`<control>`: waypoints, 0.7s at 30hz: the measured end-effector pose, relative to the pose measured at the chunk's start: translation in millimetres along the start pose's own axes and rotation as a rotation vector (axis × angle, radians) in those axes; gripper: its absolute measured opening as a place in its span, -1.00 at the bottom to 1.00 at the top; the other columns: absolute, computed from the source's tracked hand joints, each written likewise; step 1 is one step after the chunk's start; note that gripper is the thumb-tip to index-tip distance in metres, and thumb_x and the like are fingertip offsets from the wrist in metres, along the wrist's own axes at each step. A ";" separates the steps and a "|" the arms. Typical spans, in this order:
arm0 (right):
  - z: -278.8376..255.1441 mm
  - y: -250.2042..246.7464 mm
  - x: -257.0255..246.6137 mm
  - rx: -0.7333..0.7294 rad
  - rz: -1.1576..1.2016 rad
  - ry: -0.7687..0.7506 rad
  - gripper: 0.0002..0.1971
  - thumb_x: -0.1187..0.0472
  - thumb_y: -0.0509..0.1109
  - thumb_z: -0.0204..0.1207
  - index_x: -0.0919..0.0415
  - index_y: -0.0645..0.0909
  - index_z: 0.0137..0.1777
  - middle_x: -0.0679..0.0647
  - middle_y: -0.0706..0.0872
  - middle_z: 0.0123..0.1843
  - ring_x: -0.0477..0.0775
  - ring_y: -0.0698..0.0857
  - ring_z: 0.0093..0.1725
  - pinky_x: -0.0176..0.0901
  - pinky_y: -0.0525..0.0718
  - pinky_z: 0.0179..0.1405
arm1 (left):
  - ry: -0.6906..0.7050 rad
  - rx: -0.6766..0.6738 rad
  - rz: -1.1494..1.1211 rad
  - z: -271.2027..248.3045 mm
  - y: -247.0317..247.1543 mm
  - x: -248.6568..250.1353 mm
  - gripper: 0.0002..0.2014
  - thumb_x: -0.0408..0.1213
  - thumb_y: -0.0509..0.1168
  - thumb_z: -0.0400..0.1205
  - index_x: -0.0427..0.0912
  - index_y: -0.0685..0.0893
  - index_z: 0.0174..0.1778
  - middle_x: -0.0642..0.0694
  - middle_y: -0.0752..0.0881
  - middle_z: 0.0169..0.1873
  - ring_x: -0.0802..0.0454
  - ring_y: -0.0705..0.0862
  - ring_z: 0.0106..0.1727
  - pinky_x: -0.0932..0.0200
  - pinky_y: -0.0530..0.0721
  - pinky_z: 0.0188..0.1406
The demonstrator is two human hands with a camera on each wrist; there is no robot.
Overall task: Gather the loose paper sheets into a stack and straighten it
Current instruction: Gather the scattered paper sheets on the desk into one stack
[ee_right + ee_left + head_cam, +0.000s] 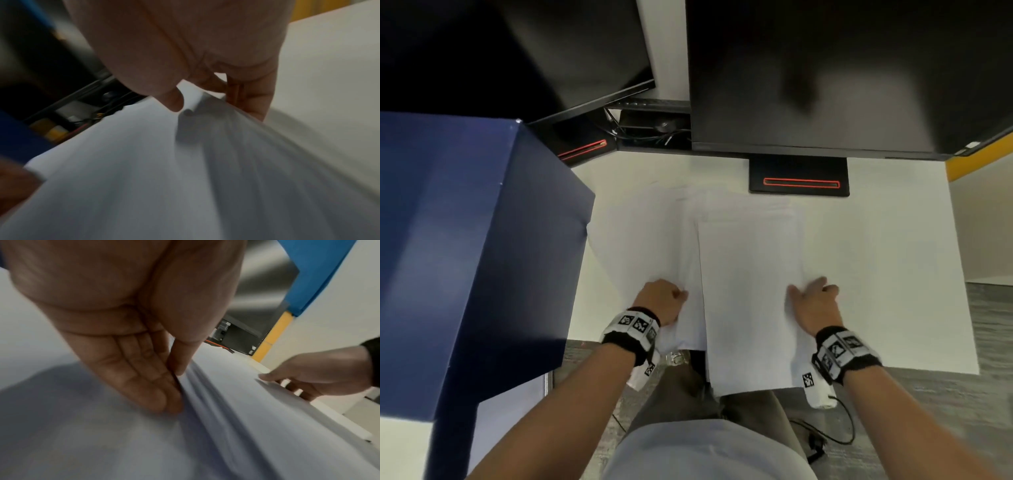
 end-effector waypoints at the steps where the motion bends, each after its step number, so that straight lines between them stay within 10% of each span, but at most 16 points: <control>1: -9.8 8.9 -3.5 0.001 -0.048 -0.004 -0.30 -0.05 0.23 0.64 0.46 0.19 0.58 0.47 0.33 0.49 0.53 0.49 0.37 0.20 0.54 0.30 | 0.031 -0.018 -0.010 -3.9 8.8 5.0 -0.56 -0.04 0.21 0.70 -0.34 0.81 -0.17 -0.21 0.85 -0.20 -0.15 0.80 -0.09 0.15 0.68 -0.04; 7: -20.1 8.7 -3.5 -0.038 -0.072 0.063 -0.49 0.13 0.23 0.60 0.43 0.36 0.47 0.40 0.43 0.43 0.45 0.54 0.33 0.06 0.53 0.19 | 0.089 -0.011 -0.018 -10.6 23.1 11.0 -0.63 -0.15 0.22 0.64 -0.36 0.81 -0.21 -0.22 0.84 -0.25 -0.18 0.78 -0.19 0.12 0.74 -0.12; 14: 20.1 -35.5 10.0 0.051 0.221 0.105 -0.22 -0.15 0.34 0.52 0.28 0.29 0.64 0.29 0.39 0.59 0.32 0.49 0.49 0.05 0.45 0.46 | -0.417 0.595 -0.441 13.1 -59.3 -60.8 -0.06 0.22 0.47 0.33 -0.17 0.34 0.55 -0.24 0.42 0.43 -0.31 0.52 0.40 -0.20 0.63 0.33; 21: 48.3 -37.6 -50.8 0.109 0.304 -0.053 -0.49 -0.06 0.42 0.51 0.41 0.60 0.21 0.37 0.68 0.16 0.33 0.69 0.09 -0.10 0.60 -0.02 | -0.297 0.471 -0.534 47.2 -78.3 -39.8 -0.44 0.05 0.57 0.44 -0.33 0.71 0.16 -0.27 0.78 0.14 -0.27 0.73 0.18 0.05 0.67 0.01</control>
Point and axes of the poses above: each hand's wrist, its own z-axis towards the middle knuckle, its own y-axis out of the palm, x = y × z, the point moved 4 cm from there along z, towards the middle knuckle
